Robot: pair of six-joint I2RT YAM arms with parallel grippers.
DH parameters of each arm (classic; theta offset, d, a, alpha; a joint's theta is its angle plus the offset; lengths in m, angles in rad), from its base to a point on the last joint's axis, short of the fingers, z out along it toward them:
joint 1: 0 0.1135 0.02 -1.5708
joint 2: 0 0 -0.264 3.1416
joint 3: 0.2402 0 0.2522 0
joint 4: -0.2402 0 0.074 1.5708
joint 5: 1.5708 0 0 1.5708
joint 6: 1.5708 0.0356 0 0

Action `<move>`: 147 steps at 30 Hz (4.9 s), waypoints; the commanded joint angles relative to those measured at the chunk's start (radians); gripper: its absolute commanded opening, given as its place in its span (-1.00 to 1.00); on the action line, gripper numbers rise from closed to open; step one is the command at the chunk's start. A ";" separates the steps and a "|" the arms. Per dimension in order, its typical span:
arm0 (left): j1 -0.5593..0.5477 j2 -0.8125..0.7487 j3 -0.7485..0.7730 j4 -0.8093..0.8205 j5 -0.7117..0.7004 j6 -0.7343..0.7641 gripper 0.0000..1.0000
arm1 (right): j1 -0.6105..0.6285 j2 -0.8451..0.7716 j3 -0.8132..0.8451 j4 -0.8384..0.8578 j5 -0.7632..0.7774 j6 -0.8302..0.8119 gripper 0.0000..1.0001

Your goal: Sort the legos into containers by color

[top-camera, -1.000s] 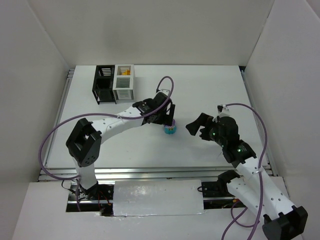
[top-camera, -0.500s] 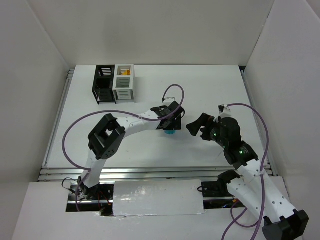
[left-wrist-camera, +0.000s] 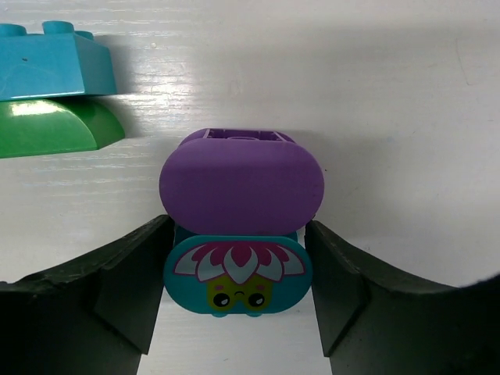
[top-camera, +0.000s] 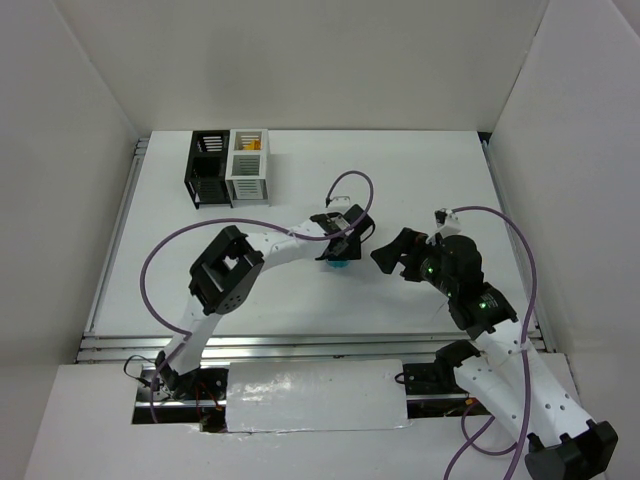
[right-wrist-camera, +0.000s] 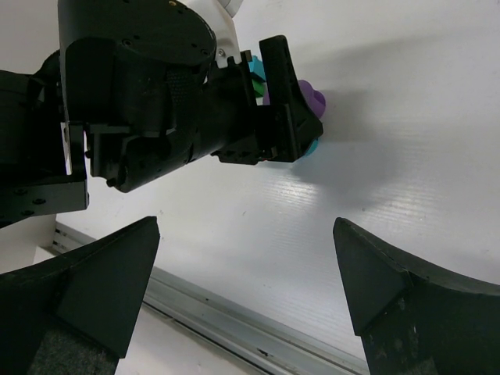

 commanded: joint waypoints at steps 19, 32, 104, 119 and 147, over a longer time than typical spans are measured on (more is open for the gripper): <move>-0.024 -0.778 -0.935 1.078 0.506 0.653 -1.00 | -0.005 -0.011 0.090 0.034 0.037 0.130 0.98; -0.022 -0.846 -0.898 1.028 0.796 0.802 -1.00 | 0.087 0.228 0.204 -0.089 -0.271 0.053 0.93; 0.789 -0.405 -0.013 0.314 -0.050 0.189 -0.99 | 0.064 -0.031 0.184 -0.115 -0.118 -0.060 -1.00; 0.840 -0.325 -0.070 0.406 -0.037 0.212 -0.54 | 0.065 -0.019 0.158 -0.090 -0.147 -0.051 -1.00; 0.843 -0.312 -0.091 0.419 -0.040 0.201 0.98 | 0.065 0.018 0.162 -0.072 -0.167 -0.051 -1.00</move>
